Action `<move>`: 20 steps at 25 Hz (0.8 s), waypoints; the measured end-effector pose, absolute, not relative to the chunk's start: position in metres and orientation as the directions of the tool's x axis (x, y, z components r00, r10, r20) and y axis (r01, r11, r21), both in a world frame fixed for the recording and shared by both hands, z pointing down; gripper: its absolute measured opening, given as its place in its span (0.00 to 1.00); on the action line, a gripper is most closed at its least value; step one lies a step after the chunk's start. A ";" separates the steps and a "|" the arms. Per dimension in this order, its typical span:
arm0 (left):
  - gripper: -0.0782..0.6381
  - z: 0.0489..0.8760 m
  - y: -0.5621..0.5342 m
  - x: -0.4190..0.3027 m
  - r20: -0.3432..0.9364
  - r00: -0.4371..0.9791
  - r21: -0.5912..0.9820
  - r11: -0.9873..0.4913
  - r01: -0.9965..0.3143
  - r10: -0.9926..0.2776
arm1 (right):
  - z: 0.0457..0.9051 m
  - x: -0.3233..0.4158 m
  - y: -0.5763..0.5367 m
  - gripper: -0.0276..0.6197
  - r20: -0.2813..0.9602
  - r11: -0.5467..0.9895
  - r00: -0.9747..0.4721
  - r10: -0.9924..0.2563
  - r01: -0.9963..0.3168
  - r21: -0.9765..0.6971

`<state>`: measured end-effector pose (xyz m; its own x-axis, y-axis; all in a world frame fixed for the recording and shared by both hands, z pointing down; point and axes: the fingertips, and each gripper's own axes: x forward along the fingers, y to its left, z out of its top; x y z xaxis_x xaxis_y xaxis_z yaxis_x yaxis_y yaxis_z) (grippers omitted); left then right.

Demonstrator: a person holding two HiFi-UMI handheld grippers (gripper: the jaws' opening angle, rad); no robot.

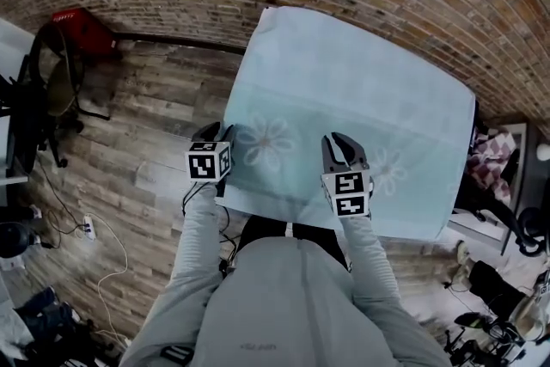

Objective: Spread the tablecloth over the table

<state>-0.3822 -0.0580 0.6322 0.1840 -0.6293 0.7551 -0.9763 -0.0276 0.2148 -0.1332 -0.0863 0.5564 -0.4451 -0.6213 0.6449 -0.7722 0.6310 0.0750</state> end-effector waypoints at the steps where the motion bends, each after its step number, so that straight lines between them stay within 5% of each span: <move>1: 0.33 0.635 -0.063 -0.382 0.755 0.211 0.245 -0.030 -0.969 -0.621 | 0.558 -0.132 -0.085 0.15 0.648 0.621 -0.437 -0.624 -0.780 0.073; 8: 0.15 0.633 -0.071 -0.381 0.733 0.273 0.308 -0.055 -0.950 -0.623 | 0.568 -0.125 -0.082 0.14 0.665 0.586 -0.397 -0.632 -0.807 0.075; 20: 0.14 0.612 -0.105 -0.460 0.709 0.080 0.210 0.101 -0.972 -0.701 | 0.579 -0.142 -0.093 0.14 0.682 0.589 -0.400 -0.612 -0.806 0.056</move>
<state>-0.4601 -0.1054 0.6116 0.0802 -0.7011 0.7085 -0.9725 0.1010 0.2100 -0.1423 -0.0930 0.5788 -0.4002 -0.6124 0.6818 -0.8063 0.5889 0.0556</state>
